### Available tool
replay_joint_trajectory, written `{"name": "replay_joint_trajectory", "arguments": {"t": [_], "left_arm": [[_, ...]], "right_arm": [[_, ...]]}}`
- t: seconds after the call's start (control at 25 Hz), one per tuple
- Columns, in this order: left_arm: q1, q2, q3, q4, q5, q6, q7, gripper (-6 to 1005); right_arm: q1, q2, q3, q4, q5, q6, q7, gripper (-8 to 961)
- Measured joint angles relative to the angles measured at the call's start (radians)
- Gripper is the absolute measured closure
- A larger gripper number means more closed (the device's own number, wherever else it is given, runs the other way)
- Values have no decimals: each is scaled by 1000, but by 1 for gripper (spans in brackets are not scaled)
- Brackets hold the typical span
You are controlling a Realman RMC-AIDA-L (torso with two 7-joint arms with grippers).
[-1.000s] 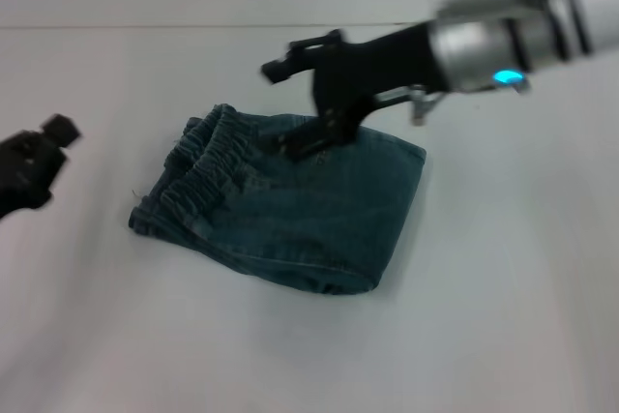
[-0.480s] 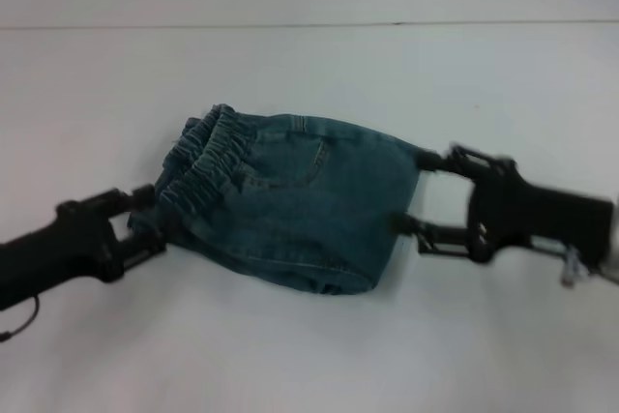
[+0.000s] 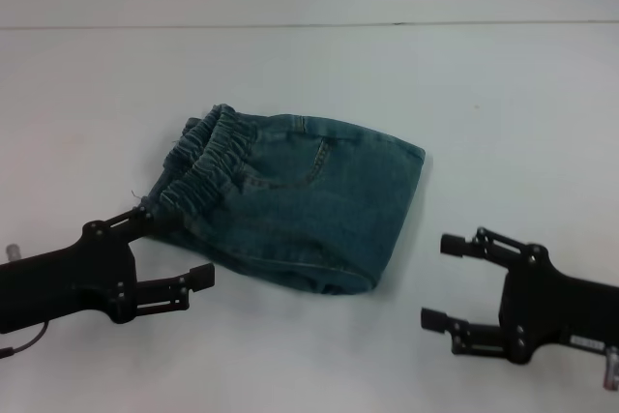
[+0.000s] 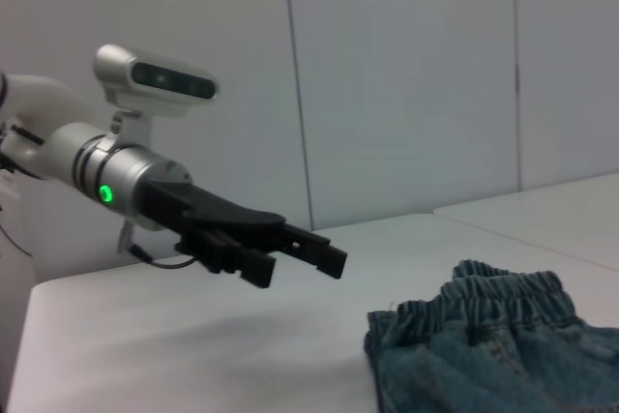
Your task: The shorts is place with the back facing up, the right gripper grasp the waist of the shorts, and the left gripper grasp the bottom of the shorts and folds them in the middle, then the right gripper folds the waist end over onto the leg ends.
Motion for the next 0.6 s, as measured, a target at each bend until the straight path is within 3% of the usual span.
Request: {"name": "replay_joint_trajectory", "arguments": {"t": [0.6], "left_arm": [[-11, 6, -7, 15, 56, -14, -52, 80]], "right_arm": [[-23, -2, 116, 34, -92, -10, -42, 43]]}}
